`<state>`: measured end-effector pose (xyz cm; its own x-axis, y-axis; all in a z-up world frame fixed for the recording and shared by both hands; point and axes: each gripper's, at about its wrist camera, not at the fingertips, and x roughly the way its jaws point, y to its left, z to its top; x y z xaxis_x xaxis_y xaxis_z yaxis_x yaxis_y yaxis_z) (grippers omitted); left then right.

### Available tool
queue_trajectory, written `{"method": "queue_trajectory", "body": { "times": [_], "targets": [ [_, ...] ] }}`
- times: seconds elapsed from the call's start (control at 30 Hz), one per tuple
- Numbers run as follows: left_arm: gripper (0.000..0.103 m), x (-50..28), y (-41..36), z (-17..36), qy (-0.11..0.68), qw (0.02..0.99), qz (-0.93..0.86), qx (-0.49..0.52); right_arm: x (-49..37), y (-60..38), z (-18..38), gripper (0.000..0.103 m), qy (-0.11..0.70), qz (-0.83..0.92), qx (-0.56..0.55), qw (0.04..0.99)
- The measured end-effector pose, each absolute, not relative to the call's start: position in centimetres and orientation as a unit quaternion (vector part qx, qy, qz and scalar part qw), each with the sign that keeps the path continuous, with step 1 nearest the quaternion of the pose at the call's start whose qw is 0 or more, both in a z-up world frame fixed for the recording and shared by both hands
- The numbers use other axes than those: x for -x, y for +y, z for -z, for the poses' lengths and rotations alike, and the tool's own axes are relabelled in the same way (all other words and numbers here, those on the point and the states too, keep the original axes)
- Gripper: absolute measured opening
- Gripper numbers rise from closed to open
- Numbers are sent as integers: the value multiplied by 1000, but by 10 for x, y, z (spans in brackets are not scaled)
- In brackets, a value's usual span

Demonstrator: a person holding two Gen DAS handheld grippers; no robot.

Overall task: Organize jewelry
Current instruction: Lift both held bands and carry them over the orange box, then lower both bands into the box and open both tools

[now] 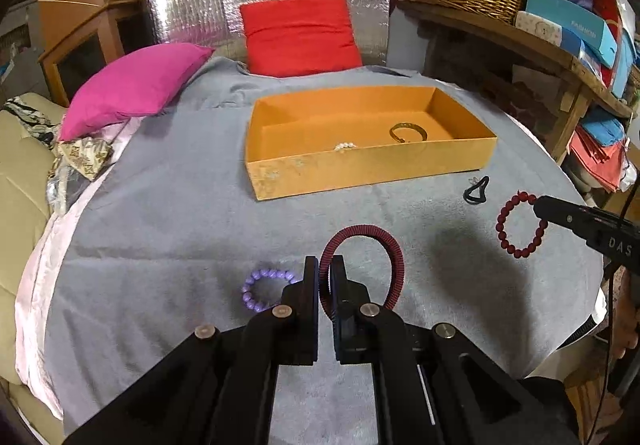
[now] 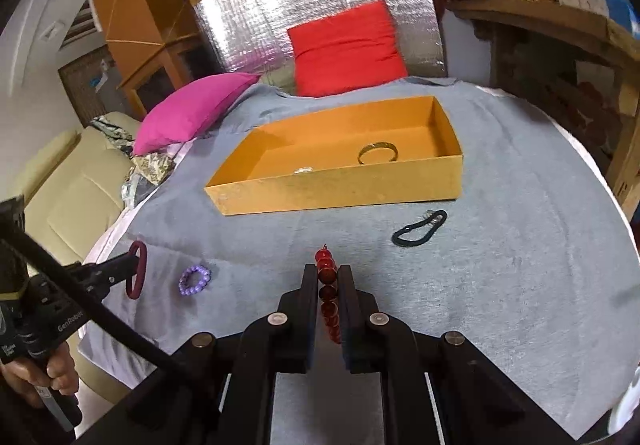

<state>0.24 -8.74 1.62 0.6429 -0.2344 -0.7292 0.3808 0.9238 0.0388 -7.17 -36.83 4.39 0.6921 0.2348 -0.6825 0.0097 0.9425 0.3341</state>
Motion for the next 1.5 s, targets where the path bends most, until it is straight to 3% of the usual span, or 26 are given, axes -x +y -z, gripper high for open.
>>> {"method": "queue_trajectory", "body": {
  "times": [0.47,1.5],
  "targets": [
    [5,-82,-127,-47,356,910,175,-121,-8,-371,-68,10,366,-80,-165,913],
    [6,-129,-138,-38,354,914,154,-125,-76,-345,-68,10,352,-91,-155,919]
  ]
}}
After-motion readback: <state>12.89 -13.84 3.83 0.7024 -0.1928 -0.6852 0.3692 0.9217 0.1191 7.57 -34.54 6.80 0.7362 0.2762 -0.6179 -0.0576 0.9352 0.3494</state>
